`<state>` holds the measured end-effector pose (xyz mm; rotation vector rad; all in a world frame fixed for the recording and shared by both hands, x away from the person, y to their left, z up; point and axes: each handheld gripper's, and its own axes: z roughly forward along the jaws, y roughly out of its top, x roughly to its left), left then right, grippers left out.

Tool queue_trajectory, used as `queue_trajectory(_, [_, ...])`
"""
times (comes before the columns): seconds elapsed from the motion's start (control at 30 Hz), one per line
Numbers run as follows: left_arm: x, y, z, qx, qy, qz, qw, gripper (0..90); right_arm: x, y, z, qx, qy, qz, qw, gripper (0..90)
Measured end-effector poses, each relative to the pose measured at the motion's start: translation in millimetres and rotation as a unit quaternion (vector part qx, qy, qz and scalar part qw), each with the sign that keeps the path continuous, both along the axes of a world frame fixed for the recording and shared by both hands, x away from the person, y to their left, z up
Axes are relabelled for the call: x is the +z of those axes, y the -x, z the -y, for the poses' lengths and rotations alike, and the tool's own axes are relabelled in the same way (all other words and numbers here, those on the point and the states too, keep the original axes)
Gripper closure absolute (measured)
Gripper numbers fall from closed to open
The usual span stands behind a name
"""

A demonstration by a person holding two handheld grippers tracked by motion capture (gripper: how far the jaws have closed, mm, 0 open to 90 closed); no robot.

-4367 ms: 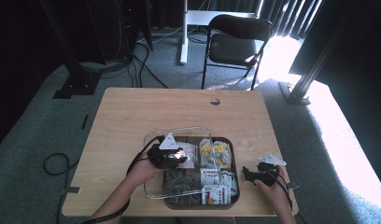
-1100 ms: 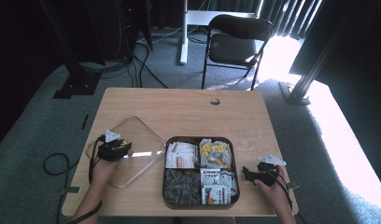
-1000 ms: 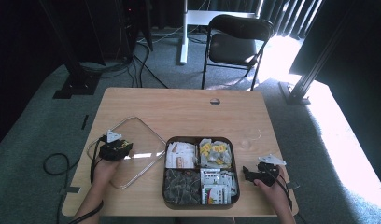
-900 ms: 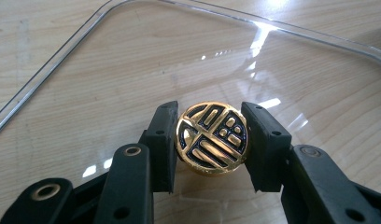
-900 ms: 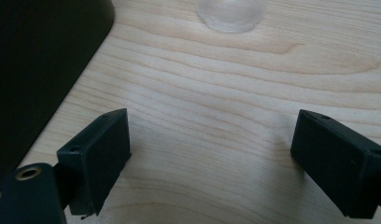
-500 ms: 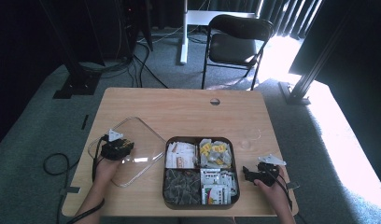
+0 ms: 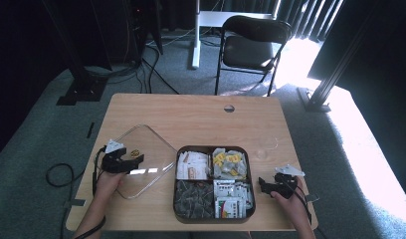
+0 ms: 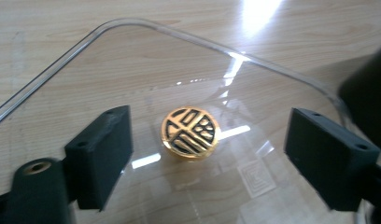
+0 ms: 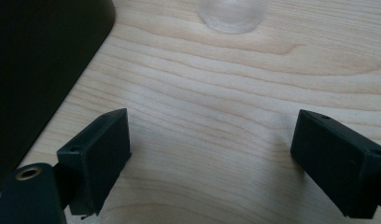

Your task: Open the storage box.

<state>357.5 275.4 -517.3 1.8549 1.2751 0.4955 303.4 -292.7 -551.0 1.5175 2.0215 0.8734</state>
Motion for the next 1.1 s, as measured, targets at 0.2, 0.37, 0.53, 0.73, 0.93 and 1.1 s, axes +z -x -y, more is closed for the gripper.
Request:
queue_trajectory(0.2, [-1.2, 11.4, 0.6, -0.024, -0.011, -0.003, 0.9996, 0.0, 0.0, 0.0, 0.0, 0.0, 0.0, 0.0, 1.0, 11.3])
queue_trajectory(0.37, [-2.4, 21.1, 1.5, -0.053, -0.008, -0.006, 0.9985, 0.0, 0.0, 0.0, 0.0, 0.0, 0.0, 0.0, 1.0, 11.3])
queue_trajectory(0.53, [-2.2, 31.5, 5.0, -0.075, -0.009, 0.0, 0.9971, 0.0, 0.0, 0.0, 0.0, 0.0, 0.0, 0.0, 1.0, 11.3])
queue_trajectory(0.73, [-3.7, 40.1, 10.4, -0.099, -0.015, 0.006, 0.995, 0.0, 0.0, 0.0, 0.0, 0.0, 0.0, 0.0, 1.0, 11.3])
queue_trajectory(0.93, [-4.5, 50.3, 22.0, -0.127, -0.029, 0.009, 0.9915, 0.0, 0.0, 0.0, 0.0, 0.0, 0.0, 0.0, 1.0, 11.3])
queue_trajectory(1.1, [-7.8, 59.1, 30.5, -0.156, -0.037, 0.019, 0.9869, 0.0, 0.0, 0.0, -0.1, 0.0, -0.001, 0.0, 1.0, 11.3])
